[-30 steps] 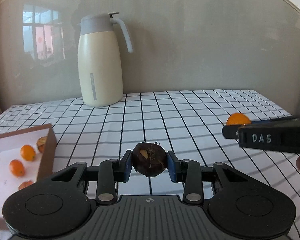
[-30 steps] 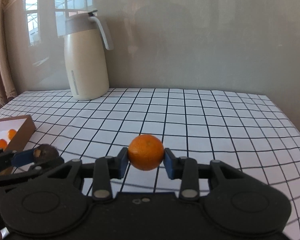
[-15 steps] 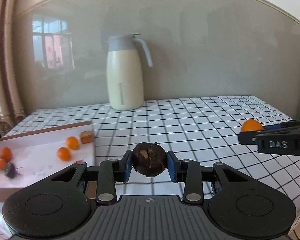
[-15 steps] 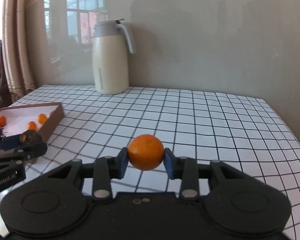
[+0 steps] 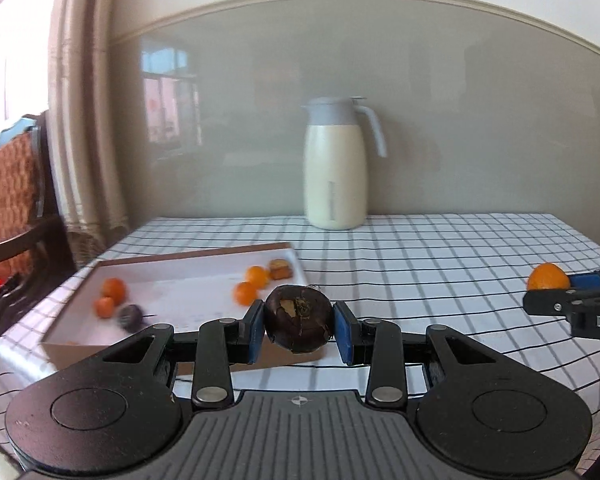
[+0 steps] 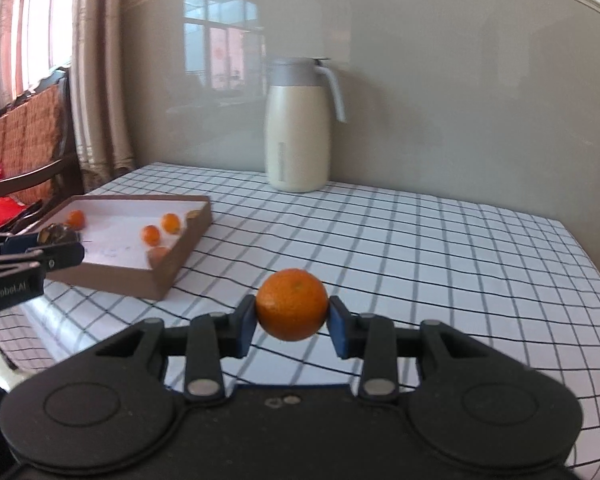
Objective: Organize fruits
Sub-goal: 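Carry the dark fruit and the orange over the cardboard box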
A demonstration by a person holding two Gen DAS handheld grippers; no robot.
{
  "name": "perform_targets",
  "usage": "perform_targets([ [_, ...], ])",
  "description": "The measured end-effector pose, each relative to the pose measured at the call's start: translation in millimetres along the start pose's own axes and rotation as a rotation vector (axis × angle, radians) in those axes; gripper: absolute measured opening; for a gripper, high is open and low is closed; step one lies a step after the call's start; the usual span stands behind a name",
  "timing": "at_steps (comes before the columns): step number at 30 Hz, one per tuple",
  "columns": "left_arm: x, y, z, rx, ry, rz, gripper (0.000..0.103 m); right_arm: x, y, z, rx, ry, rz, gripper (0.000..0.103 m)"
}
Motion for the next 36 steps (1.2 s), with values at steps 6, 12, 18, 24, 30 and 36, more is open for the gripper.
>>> perform_targets([
  [6,-16.0,1.2,-35.2,-0.030,0.068,0.020,0.036,-6.0,12.2,-30.0,-0.043,0.059,0.029,0.029],
  [12,-25.8,7.5,-59.1,-0.057,0.119,0.046,0.036,-8.7,26.5,-57.0,-0.087,0.109,0.062,0.029],
  [18,-29.6,15.5,-78.6,-0.072,0.152,0.073,0.036,-9.5,41.7,-78.8,-0.123,0.147,0.092,0.029],
  [24,-30.3,23.5,-92.9,-0.075,0.173,0.097,0.036,-7.4,58.2,-97.0,-0.153,0.172,0.120,0.029],
  [30,-26.0,32.4,-109.1,-0.086,0.201,0.115,0.036,-1.5,73.7,-108.1,-0.173,0.184,0.143,0.029],
  [36,-18.2,39.6,-128.4,-0.097,0.235,0.125,0.036,8.6,85.9,-113.5,-0.186,0.190,0.158,0.029],
])
Point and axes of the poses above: each gripper's, at about its wrist camera, not at the fingertips, and x roughly the way its jaws point, z to its right, y to its top, the point moved 3 cm from there along x, roughly the way its jaws point, and after that the axes turned 8 degrees about -x, right-handed, at the moved point
